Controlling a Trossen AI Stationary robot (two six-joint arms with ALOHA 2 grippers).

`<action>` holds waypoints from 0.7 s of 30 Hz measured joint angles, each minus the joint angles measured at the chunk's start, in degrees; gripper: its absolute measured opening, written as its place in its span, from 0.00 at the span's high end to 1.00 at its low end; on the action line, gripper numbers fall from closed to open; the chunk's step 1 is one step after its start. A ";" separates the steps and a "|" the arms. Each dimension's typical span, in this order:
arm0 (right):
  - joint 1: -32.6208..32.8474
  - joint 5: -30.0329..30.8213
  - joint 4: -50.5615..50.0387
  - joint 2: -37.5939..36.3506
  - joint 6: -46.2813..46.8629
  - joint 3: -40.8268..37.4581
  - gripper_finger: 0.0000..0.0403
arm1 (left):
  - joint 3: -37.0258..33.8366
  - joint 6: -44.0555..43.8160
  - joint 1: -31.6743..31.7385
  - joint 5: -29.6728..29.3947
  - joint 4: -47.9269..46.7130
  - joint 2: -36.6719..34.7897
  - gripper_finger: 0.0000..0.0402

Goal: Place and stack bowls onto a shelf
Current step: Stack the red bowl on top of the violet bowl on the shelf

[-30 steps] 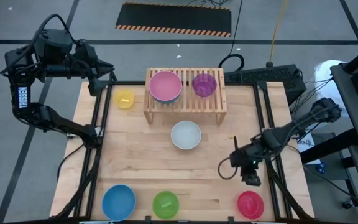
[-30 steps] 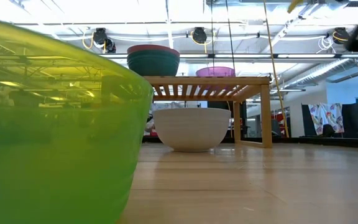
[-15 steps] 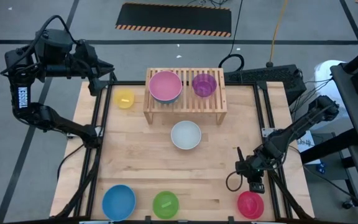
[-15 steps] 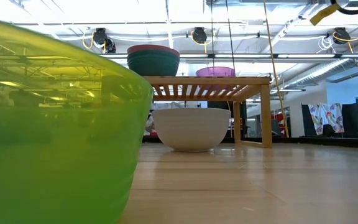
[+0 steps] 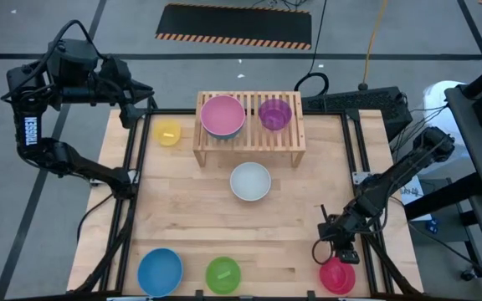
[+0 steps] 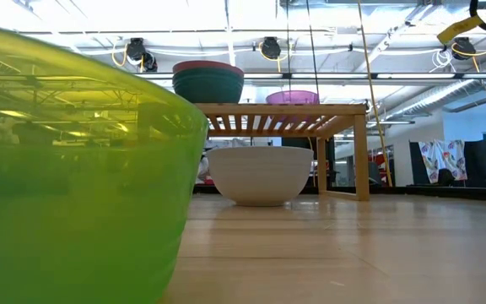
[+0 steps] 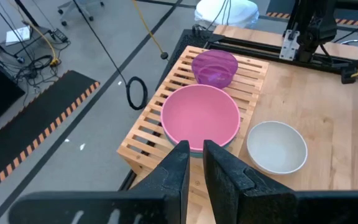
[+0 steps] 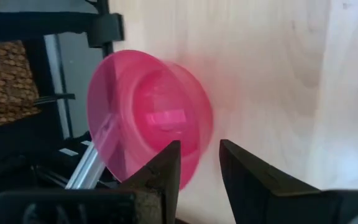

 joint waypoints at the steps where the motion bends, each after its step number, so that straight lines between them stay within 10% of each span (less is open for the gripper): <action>1: 0.09 -0.04 0.81 0.00 0.42 -0.36 0.74 | -0.01 0.00 0.00 0.02 0.00 0.00 0.87; 21: 0.16 -0.03 6.68 0.83 -0.50 -3.70 0.74 | 0.00 0.70 0.01 0.10 0.00 0.00 0.87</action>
